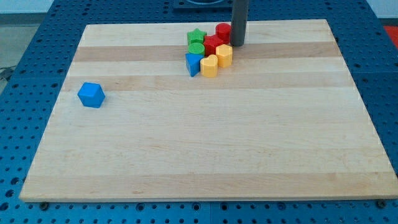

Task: Separate the red star and the red circle

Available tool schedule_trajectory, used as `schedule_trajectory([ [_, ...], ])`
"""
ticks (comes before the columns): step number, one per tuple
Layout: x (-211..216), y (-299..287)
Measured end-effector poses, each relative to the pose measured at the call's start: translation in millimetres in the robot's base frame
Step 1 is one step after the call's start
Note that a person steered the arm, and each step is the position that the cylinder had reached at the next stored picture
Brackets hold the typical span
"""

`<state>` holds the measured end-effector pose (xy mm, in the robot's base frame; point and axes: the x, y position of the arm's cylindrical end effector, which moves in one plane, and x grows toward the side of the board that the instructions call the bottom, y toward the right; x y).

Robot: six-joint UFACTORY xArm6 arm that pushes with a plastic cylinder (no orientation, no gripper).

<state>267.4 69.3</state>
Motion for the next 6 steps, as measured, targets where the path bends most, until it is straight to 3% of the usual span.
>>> schedule_trajectory([
  [1,10,10],
  [2,-31,53],
  [3,-75,17],
  [5,-60,-18],
  [6,-31,-39],
])
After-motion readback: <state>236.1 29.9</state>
